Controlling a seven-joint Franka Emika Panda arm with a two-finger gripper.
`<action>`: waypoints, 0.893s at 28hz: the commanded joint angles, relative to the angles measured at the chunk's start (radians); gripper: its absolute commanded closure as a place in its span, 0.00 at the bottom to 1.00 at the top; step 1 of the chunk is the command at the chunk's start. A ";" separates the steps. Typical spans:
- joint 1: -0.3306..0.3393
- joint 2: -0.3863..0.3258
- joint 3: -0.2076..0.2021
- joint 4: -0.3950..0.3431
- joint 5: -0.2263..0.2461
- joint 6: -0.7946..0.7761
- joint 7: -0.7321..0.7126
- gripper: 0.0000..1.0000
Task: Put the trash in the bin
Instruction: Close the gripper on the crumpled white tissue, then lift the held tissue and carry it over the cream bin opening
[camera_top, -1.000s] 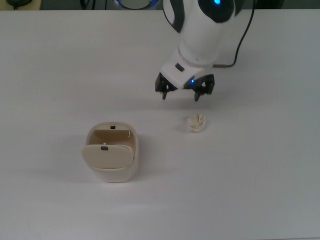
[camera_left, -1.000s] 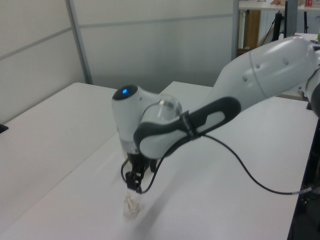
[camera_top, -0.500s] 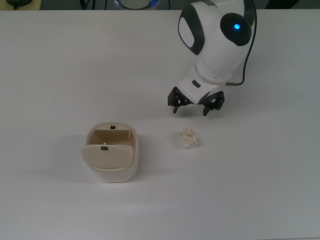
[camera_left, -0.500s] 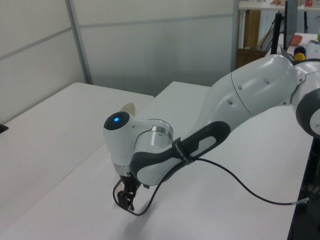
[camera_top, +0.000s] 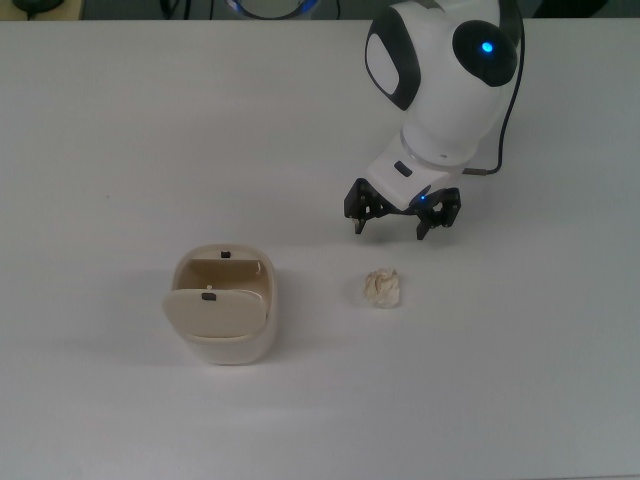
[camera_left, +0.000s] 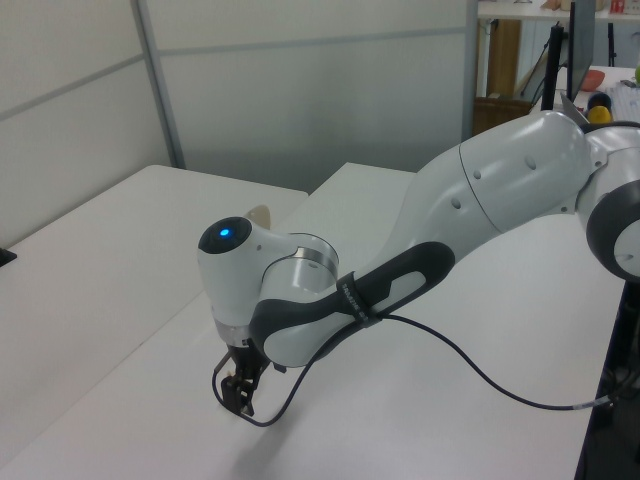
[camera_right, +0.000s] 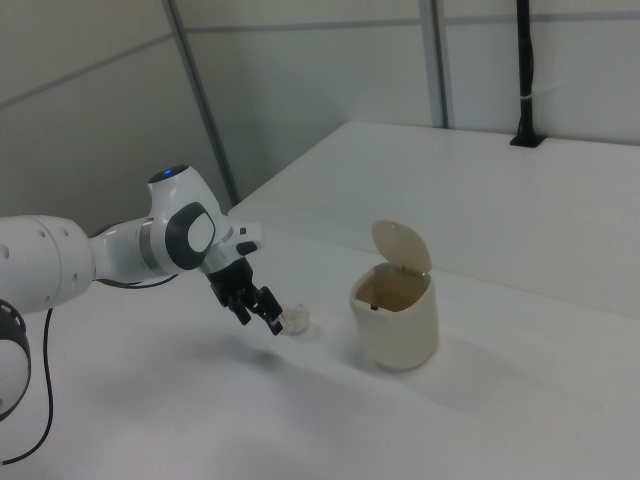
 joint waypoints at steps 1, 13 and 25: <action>0.002 0.065 -0.009 0.079 -0.012 0.054 0.050 0.00; 0.002 0.115 -0.013 0.120 -0.020 0.127 0.096 0.00; -0.026 0.193 -0.020 0.190 -0.037 0.140 0.096 0.00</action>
